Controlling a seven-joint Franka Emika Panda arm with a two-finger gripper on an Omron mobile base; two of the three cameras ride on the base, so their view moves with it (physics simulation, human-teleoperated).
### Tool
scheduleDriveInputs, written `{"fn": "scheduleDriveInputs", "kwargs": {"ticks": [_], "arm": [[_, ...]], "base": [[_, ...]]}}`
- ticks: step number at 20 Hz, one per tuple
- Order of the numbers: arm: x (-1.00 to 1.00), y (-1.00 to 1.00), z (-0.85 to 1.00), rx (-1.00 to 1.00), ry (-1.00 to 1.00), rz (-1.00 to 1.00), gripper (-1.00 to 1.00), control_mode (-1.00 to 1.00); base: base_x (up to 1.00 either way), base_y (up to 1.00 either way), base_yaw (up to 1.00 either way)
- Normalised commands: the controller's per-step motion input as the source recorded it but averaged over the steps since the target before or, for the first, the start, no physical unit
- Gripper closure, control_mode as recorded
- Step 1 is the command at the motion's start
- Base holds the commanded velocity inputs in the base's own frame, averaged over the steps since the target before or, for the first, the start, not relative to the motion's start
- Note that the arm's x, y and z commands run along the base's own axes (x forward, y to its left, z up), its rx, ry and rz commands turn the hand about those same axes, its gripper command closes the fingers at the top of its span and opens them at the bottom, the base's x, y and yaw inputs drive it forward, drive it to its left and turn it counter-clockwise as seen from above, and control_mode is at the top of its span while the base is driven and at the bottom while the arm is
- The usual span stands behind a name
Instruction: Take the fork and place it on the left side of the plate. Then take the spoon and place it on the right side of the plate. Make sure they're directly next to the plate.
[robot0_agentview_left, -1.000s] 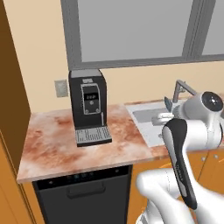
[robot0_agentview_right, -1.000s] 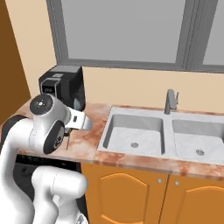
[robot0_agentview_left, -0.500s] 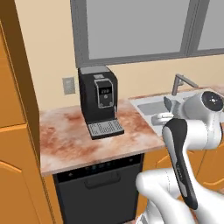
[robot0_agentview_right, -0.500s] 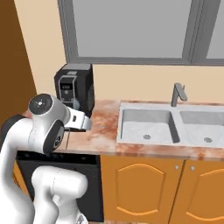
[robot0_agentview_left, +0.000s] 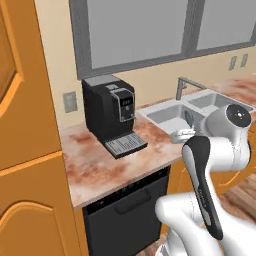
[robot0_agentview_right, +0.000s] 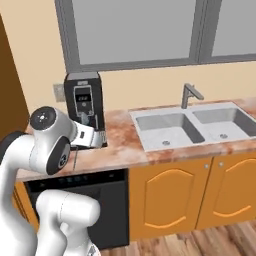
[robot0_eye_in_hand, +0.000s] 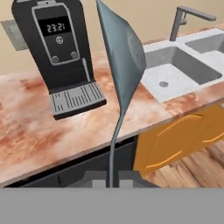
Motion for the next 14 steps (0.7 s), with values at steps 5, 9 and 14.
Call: {"fn": "scheduleDriveInputs", "kwargs": {"ticks": [5,9,14], "arm": [[0.00,0.00,0.00,0.00,0.00,0.00,1.00,1.00],[0.00,0.00,0.00,0.00,0.00,0.00,1.00,1.00],[0.00,0.00,0.00,0.00,0.00,0.00,1.00,1.00]], "base": [[-0.07,0.49,-0.57],[-0.14,0.48,-0.56],[-0.29,0.51,-0.54]]}}
